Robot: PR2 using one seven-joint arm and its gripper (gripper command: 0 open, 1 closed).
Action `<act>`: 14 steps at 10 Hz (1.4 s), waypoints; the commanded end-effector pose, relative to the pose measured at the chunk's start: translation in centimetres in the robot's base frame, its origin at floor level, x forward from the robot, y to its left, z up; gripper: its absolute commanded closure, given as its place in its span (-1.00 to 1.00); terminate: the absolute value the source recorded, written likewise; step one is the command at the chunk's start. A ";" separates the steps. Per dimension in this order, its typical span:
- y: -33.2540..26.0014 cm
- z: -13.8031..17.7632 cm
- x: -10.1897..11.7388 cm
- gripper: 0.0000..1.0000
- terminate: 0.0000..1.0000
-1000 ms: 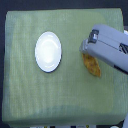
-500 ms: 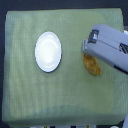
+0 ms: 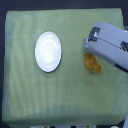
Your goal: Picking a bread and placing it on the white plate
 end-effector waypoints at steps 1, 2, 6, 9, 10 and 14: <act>-1.6 6.3 -0.4 1.00 -1.00; -1.6 8.1 -0.2 1.00 -1.00; 1.2 13.5 1.5 1.00 -1.00; 6.1 14.2 2.7 1.00 -1.00; 9.6 15.1 3.3 1.00 -1.00; 17.5 14.4 3.4 1.00 -1.00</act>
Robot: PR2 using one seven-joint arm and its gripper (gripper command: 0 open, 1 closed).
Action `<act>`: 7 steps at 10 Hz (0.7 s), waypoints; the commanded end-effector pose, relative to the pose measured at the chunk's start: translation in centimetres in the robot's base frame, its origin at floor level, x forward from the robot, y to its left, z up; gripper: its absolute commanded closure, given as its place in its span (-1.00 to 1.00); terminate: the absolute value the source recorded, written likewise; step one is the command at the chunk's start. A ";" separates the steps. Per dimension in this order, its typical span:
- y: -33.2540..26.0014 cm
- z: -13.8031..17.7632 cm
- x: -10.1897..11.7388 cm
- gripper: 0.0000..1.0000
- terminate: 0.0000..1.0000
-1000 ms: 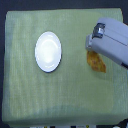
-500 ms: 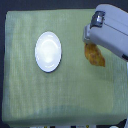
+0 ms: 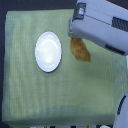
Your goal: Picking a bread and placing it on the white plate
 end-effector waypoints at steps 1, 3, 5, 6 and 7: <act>9.7 -0.7 0.5 1.00 -1.00; 16.1 -0.8 -0.7 1.00 -1.00; 18.9 -1.3 -0.6 1.00 -1.00; 19.9 -1.6 0.1 1.00 -1.00; 21.0 -2.0 0.1 1.00 -1.00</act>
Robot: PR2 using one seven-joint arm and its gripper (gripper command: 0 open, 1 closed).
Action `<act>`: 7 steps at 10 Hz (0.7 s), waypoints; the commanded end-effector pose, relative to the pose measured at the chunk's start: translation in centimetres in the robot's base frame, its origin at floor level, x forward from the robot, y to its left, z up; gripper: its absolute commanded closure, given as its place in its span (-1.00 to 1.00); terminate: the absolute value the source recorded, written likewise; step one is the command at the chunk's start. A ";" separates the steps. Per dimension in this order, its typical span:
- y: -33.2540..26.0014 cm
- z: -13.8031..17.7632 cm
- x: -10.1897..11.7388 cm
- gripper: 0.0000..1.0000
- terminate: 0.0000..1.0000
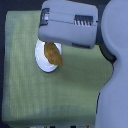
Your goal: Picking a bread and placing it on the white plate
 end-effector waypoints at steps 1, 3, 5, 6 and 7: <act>5.7 -1.6 1.1 1.00 -1.00; 6.1 -2.6 1.7 1.00 -1.00; 6.5 -3.2 2.2 1.00 -1.00; 6.6 -3.3 2.2 1.00 -1.00; 6.6 -3.3 2.3 1.00 -1.00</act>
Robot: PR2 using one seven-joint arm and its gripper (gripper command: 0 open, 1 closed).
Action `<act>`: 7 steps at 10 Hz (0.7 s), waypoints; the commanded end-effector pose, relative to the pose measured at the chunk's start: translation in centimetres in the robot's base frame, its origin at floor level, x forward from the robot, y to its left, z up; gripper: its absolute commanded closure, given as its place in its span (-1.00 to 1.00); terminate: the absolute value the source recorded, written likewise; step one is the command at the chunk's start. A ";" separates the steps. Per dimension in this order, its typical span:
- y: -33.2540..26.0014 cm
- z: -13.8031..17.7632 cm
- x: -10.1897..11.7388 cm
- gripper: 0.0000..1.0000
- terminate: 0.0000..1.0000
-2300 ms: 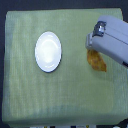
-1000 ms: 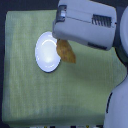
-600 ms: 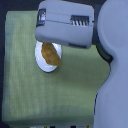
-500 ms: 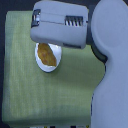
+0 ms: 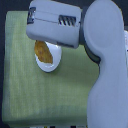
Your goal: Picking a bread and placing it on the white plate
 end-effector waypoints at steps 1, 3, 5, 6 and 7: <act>0.6 -0.9 0.9 1.00 -1.00; 0.4 -1.2 1.0 -1.00 -1.00; -0.2 -1.2 1.0 -1.00 -1.00; -0.4 -1.2 1.0 -1.00 -1.00; -0.4 -1.2 0.7 -1.00 -1.00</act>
